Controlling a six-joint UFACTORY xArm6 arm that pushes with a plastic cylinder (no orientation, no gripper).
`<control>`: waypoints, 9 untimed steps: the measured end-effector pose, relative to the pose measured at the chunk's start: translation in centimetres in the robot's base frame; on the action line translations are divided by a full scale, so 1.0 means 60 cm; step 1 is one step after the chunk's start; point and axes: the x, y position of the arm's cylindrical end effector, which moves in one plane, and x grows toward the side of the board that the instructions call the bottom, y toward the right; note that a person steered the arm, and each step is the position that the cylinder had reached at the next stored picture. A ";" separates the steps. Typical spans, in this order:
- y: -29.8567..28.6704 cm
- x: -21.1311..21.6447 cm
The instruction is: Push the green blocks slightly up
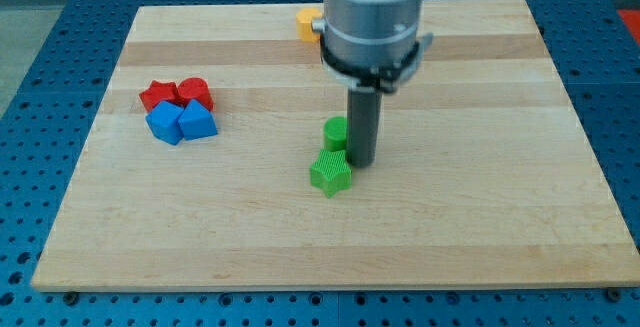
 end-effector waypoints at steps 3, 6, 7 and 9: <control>0.057 -0.027; 0.005 0.156; -0.065 0.159; -0.109 0.154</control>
